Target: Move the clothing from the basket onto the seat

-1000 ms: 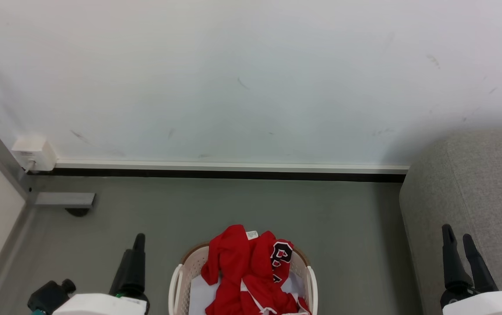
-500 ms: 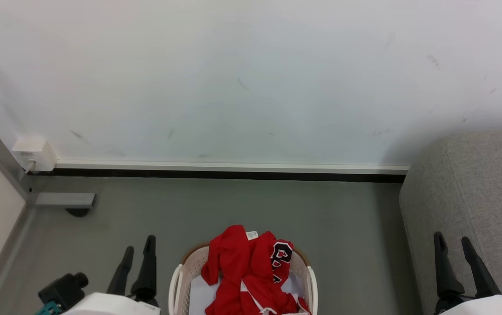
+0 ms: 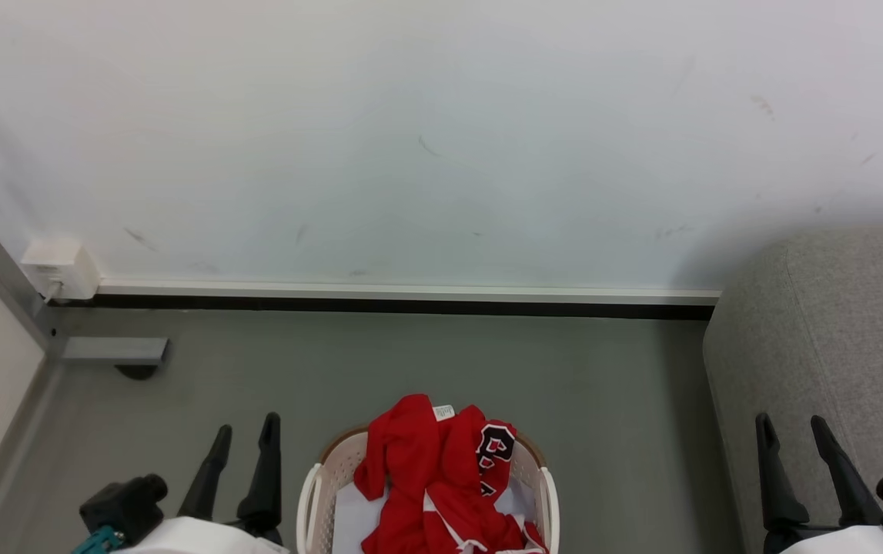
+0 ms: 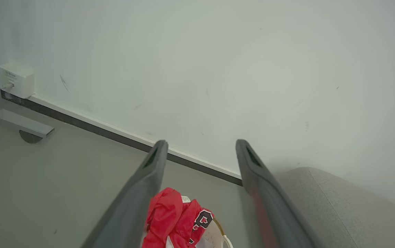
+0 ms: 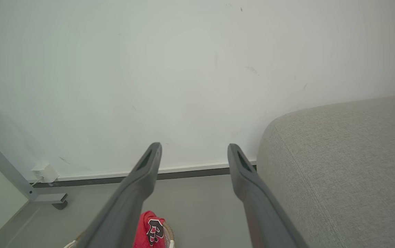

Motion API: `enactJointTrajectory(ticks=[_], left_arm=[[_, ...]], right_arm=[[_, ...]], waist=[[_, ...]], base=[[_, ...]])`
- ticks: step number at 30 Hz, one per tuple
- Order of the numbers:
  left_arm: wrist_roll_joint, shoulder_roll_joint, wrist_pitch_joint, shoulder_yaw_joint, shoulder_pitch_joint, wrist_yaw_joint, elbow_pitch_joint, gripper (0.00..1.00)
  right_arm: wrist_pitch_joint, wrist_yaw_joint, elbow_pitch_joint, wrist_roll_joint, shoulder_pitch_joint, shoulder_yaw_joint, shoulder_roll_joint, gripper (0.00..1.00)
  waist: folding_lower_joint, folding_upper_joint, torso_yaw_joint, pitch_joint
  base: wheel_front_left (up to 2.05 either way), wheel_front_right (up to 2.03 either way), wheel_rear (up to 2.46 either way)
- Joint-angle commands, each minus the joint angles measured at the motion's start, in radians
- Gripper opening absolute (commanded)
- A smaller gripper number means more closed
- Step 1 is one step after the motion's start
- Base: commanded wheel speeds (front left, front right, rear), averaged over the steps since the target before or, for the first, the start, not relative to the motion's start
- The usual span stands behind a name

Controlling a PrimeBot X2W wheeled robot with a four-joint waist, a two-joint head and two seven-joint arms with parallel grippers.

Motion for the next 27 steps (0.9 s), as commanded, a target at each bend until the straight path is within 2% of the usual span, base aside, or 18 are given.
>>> enactJointTrajectory(ticks=[1,27], left_arm=[[0.037,0.01,-0.011,0.0,-0.002,-0.004,-0.011,1.0],[0.274,0.014,-0.07,0.0,0.009,-0.015,0.01,1.0]], right_arm=[[-0.011,-0.001,-0.008,-0.036,-0.001,-0.003,-0.006,1.0],[-0.071,-0.002,-0.015,-0.258,0.019,-0.042,0.006,1.0]], waist=[[-0.0001,0.0,0.001,0.001],[-0.0001,0.0,0.002,0.001]], base=[[0.0,0.0,0.0],[0.0,0.0,0.0]])
